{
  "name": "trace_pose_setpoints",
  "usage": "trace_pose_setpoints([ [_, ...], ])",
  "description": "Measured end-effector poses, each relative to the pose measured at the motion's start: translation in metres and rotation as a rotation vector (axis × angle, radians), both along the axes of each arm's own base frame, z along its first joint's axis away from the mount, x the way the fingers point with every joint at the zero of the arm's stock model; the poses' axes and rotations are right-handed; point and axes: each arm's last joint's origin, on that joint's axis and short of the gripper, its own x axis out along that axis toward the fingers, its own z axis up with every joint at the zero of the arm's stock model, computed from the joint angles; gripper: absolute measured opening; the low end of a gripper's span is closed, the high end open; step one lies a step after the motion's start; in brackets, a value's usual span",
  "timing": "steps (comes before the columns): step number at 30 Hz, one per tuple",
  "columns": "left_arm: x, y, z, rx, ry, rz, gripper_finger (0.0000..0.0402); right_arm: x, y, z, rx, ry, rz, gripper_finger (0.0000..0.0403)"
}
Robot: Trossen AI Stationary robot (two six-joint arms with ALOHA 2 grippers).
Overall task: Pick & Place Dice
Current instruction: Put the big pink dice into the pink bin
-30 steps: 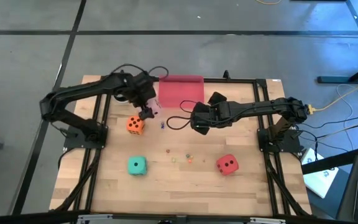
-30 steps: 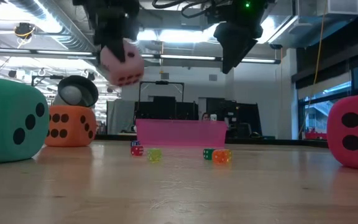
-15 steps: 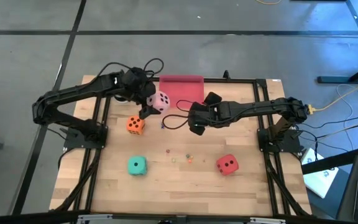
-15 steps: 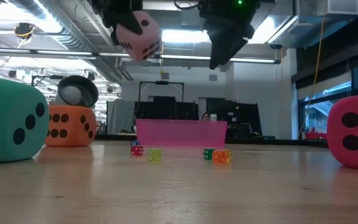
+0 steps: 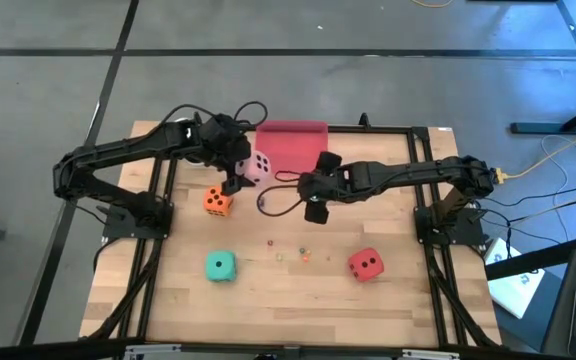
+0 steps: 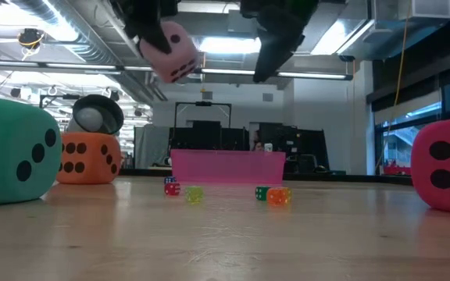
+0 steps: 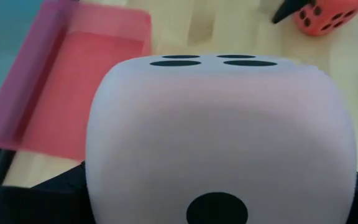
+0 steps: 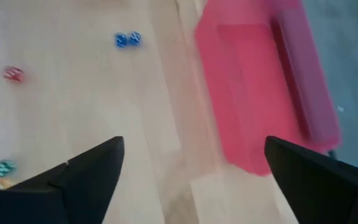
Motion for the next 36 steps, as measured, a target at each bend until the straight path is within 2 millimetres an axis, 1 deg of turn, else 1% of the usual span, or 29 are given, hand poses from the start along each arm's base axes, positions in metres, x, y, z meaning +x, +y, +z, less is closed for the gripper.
trace_pose_setpoints([
  [6, -0.001, 0.001, -0.001, 0.048, 0.025, 0.031, 0.0345, 0.001, 0.000, 0.001, -0.004, -0.008, 0.013, 0.0394],
  [9, -0.001, 0.002, -0.001, 0.083, 0.034, 0.038, 0.0345, 0.002, -0.003, 0.001, -0.036, -0.020, -0.010, 0.0399],
  [11, -0.001, 0.003, -0.001, 0.113, 0.041, 0.041, 0.0345, 0.000, -0.007, 0.006, -0.063, -0.045, -0.053, 0.0396],
  [13, -0.001, 0.003, 0.000, 0.147, 0.036, 0.045, 0.0345, -0.005, -0.010, 0.016, -0.080, -0.093, -0.104, 0.0391],
  [16, 0.002, 0.005, 0.003, 0.209, 0.009, 0.044, 0.0345, -0.017, -0.010, 0.035, -0.071, -0.175, -0.141, 0.0387],
  [20, 0.006, 0.006, 0.012, 0.281, -0.053, 0.024, 0.0345, -0.038, -0.009, 0.067, 0.048, -0.322, -0.136, 0.0387],
  [24, 0.014, -0.003, 0.025, 0.341, -0.151, -0.034, 0.0345, -0.055, -0.008, 0.093, 0.117, -0.457, -0.126, 0.0390],
  [27, 0.018, -0.015, 0.035, 0.375, -0.216, -0.093, 0.0345, -0.068, -0.009, 0.105, 0.116, -0.511, -0.147, 0.0391],
  [29, 0.021, -0.024, 0.038, 0.407, -0.238, -0.121, 0.0345, -0.073, -0.011, 0.107, 0.094, -0.529, -0.168, 0.0390],
  [31, 0.023, -0.033, 0.040, 0.463, -0.247, -0.129, 0.0345, -0.077, -0.012, 0.103, 0.088, -0.527, -0.179, 0.0390],
  [34, 0.025, -0.044, 0.043, 0.549, -0.248, -0.122, 0.0345, -0.077, -0.015, 0.086, 0.148, -0.544, -0.167, 0.0390],
  [36, 0.026, -0.048, 0.043, 0.573, -0.252, -0.124, 0.0345, -0.075, -0.017, 0.072, 0.223, -0.587, -0.120, 0.0390],
])
